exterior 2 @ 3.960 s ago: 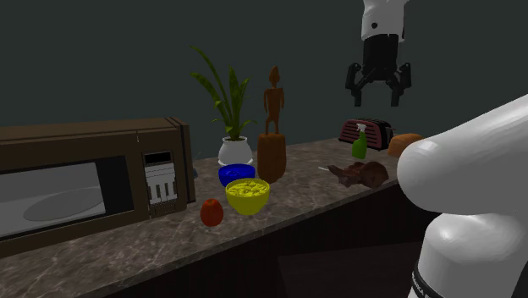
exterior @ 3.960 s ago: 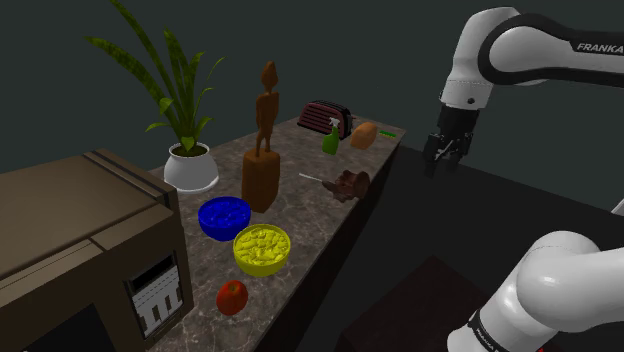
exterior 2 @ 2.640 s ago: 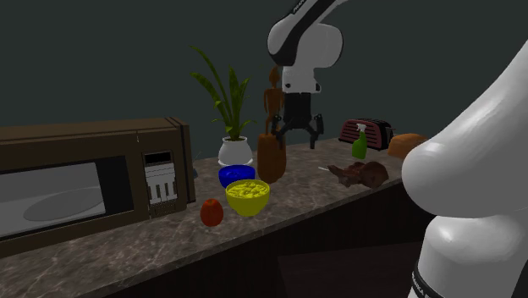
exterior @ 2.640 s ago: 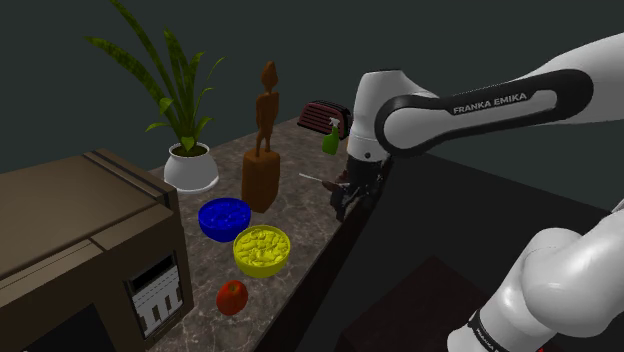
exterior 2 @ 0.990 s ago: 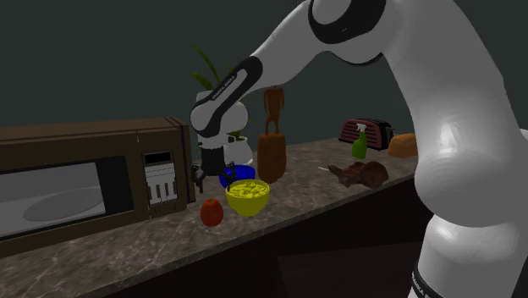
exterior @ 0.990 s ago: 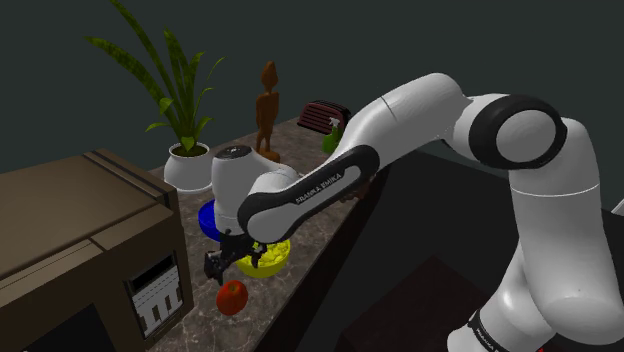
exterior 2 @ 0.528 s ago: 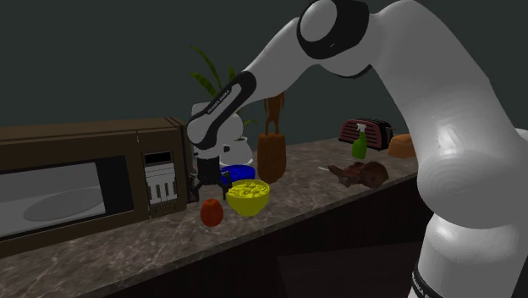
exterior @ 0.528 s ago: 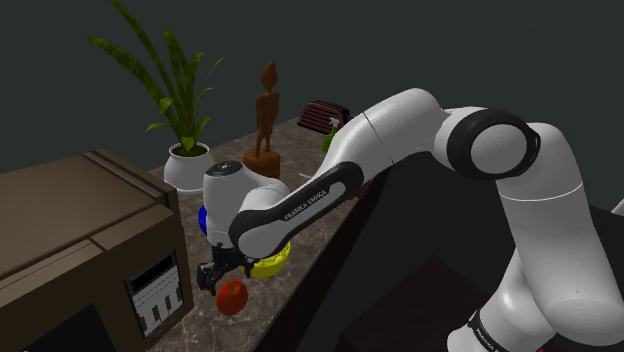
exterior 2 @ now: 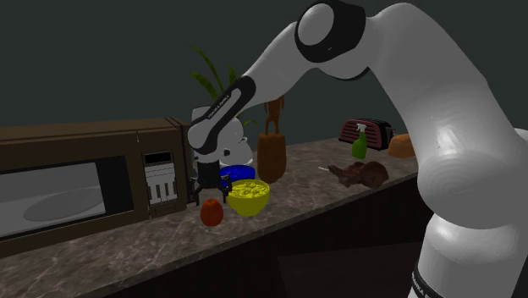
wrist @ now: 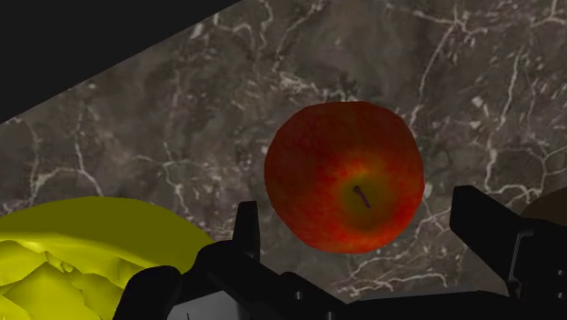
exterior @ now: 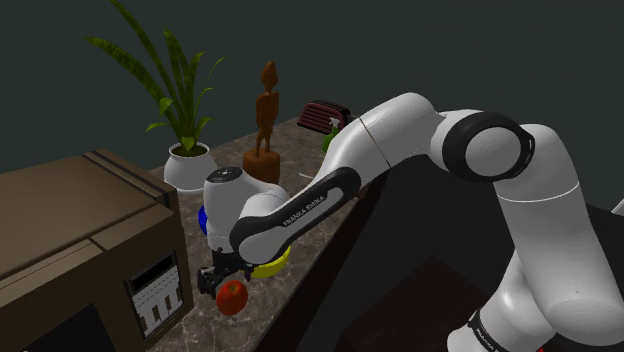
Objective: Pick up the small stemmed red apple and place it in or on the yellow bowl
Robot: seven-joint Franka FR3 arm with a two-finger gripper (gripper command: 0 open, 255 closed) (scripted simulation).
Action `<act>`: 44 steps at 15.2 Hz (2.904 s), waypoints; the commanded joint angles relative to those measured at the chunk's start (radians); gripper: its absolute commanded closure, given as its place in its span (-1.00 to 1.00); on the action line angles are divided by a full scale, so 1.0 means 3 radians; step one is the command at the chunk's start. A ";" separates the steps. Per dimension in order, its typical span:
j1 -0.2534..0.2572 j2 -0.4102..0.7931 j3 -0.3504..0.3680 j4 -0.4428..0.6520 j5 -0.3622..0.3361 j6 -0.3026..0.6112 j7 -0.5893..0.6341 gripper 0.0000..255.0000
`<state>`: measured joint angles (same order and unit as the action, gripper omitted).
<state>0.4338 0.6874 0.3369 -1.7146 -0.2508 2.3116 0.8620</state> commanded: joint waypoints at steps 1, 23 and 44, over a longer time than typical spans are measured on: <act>0.0000 0.0000 0.0000 0.0000 0.0000 0.0000 0.0000 -1.00; -0.0070 -0.0348 0.0101 0.0017 0.0128 -0.0356 -0.0066 1.00; -0.0137 -0.0790 0.0216 0.0306 0.0319 -0.1063 -0.0167 1.00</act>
<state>0.3940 0.4565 0.4004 -1.6274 -0.1578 2.0033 0.8141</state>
